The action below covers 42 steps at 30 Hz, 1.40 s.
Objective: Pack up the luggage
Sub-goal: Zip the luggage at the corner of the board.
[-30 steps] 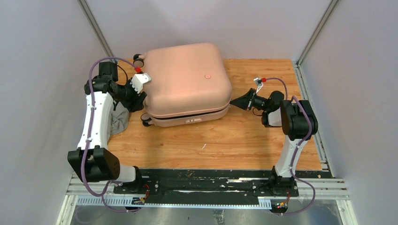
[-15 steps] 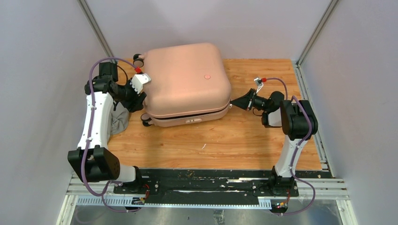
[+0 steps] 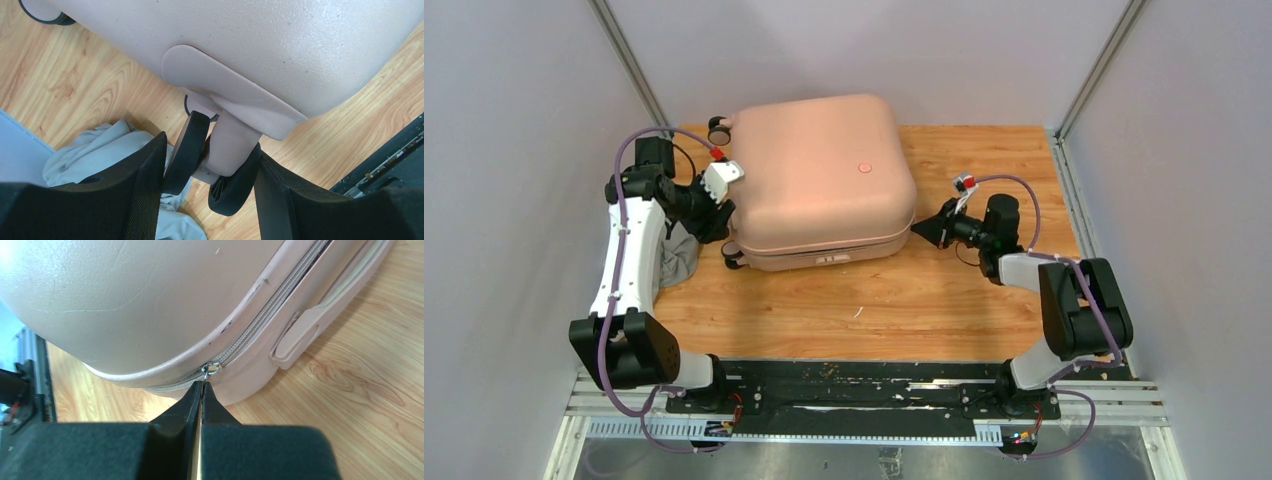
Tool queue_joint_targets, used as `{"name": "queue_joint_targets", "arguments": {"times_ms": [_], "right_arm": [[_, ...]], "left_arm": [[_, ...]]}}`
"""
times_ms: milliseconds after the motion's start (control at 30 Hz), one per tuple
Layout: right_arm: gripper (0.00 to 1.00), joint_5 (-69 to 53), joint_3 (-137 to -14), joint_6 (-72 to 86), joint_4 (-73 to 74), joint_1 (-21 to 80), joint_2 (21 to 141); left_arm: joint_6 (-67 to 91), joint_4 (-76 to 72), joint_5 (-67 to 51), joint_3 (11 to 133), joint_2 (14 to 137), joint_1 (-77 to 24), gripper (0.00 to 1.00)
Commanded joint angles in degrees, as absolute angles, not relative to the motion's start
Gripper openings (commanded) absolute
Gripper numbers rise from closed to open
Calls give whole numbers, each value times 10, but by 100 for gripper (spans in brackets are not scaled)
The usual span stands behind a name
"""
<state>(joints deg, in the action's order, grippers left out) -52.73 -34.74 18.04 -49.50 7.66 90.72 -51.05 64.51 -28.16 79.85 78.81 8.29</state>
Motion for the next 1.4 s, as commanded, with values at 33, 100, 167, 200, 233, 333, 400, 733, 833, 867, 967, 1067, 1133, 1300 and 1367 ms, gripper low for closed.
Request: {"name": "queue_joint_targets", "arguments": {"times_ms": [33,100,167,200,233,333,400,733,833,867,967,1067,1133,1300,1367], "right_arm": [[0,-555,-347,70,-347,133,855],[0,-550,-343,72,-346,138,844],[0,-542,-341,66,-335,152,831],[0,-536,-341,57,-324,167,824],[0,-526,-340,47,-309,180,811],[0,-497,-335,24,-278,213,786],[0,-481,-326,21,-276,229,768],[0,-443,-297,15,-267,259,708],[0,-451,-296,28,-285,259,716],[0,-454,-296,31,-288,259,717],[0,-462,-298,38,-290,259,719],[0,-470,-303,37,-277,259,716],[0,-477,-304,42,-277,260,716],[0,-481,-296,51,-273,267,708],[0,-485,-299,52,-251,270,696]], "left_arm": [[-460,608,-342,792,771,82,0],[-459,608,-350,786,766,81,0],[-457,608,-358,776,761,79,0],[-458,608,-359,771,758,76,0],[-458,608,-360,767,756,74,0],[-455,608,-366,759,752,70,0],[-452,608,-371,761,750,70,0],[-426,588,-331,800,737,70,0],[-393,522,-272,780,725,70,0],[-384,493,-256,769,721,70,0],[-354,435,-237,742,709,70,0],[-322,400,-236,746,710,70,0],[-317,398,-252,753,714,67,0],[-316,397,-257,759,714,51,0],[-314,397,-256,765,717,47,0]]}}
